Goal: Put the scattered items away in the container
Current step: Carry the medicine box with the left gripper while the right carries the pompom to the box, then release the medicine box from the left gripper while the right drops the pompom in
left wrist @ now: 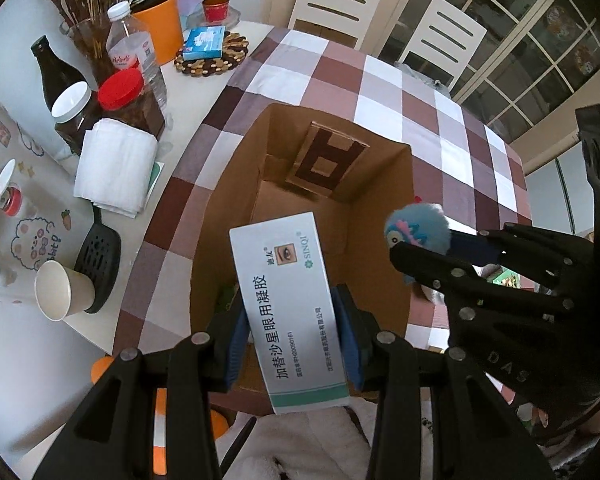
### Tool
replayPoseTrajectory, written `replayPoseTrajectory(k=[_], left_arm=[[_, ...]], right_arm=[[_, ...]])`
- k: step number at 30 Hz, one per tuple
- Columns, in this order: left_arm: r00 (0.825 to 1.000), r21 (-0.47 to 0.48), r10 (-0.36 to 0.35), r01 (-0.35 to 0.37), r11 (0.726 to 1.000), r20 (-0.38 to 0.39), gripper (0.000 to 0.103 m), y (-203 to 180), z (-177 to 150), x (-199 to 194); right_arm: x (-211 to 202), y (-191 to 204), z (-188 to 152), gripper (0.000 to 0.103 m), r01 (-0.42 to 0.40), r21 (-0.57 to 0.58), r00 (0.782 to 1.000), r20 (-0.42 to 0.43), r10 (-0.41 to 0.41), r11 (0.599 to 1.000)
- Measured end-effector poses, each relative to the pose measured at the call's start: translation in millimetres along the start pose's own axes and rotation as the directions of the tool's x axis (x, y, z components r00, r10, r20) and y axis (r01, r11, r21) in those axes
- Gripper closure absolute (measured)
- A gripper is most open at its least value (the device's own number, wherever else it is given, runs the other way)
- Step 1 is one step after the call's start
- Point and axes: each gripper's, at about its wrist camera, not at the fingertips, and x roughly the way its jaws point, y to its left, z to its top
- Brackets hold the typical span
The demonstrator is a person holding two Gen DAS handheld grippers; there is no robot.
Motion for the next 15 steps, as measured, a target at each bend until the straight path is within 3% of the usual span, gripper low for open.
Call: replayPoseTrajectory(k=[15], left_arm=[[1.000,-0.024,0.011,-0.012,1.000,-0.029,0.062,-0.6,3.5,12.0]], right_arm=[[11.2,-0.7,7.6,0.078,-0.016,-0.027,0.999,-0.032,0.016,0.999]])
